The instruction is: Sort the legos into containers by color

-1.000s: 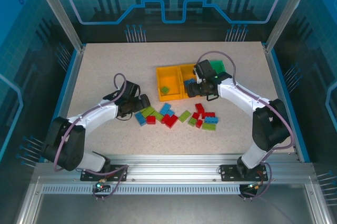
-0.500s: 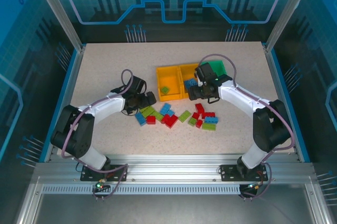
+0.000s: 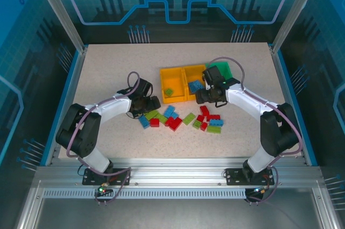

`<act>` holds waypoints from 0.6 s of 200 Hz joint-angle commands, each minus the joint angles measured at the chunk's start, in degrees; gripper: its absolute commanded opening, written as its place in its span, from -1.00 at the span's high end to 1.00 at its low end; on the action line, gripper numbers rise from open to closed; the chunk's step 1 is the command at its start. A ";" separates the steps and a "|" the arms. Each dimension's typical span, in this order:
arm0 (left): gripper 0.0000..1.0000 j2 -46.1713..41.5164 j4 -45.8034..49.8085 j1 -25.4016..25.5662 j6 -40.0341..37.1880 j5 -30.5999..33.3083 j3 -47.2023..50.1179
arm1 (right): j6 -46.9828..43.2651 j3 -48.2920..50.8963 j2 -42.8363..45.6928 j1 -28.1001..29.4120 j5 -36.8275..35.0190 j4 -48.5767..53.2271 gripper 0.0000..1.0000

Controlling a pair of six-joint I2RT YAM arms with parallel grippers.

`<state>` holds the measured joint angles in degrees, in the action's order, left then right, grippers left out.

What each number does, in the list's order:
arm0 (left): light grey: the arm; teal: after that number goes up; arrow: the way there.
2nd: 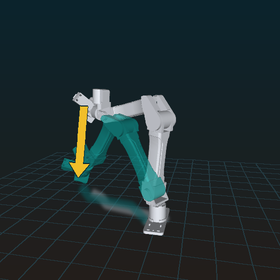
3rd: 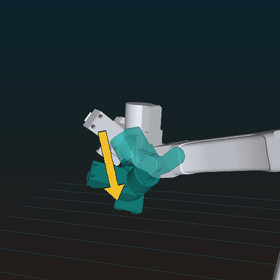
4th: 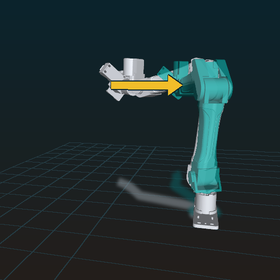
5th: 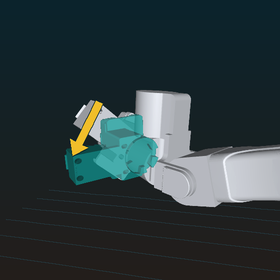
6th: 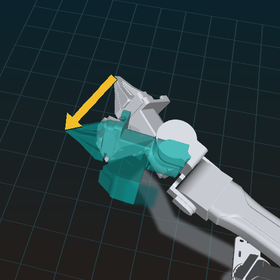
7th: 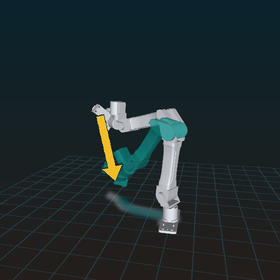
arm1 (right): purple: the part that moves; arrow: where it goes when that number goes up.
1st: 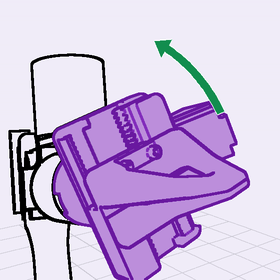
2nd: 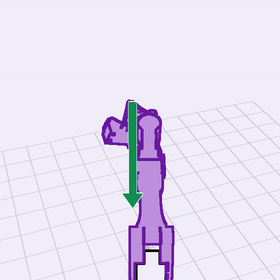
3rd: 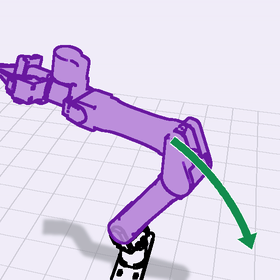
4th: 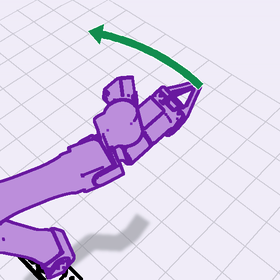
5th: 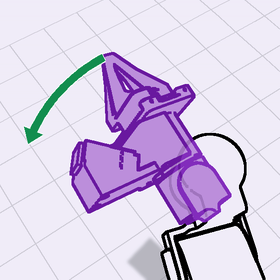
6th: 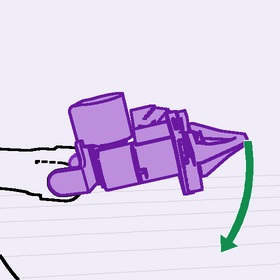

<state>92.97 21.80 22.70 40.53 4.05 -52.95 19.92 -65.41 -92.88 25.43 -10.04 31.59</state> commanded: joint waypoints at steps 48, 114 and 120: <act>-0.35 0.88 2.01 0.27 -1.13 1.57 -0.66 | 0.56 0.89 1.96 -1.08 0.59 -0.15 -0.49; 0.00 -0.13 2.24 0.32 -1.32 3.09 0.55 | 0.69 1.25 2.00 -1.35 0.82 -0.13 -0.50; -0.02 -0.38 2.42 0.27 -1.33 3.39 0.57 | 0.73 1.33 2.00 -1.39 0.90 -0.09 -0.50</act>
<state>92.97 22.22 22.70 39.97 5.30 -52.95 19.94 -64.79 -92.47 24.95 -9.87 31.48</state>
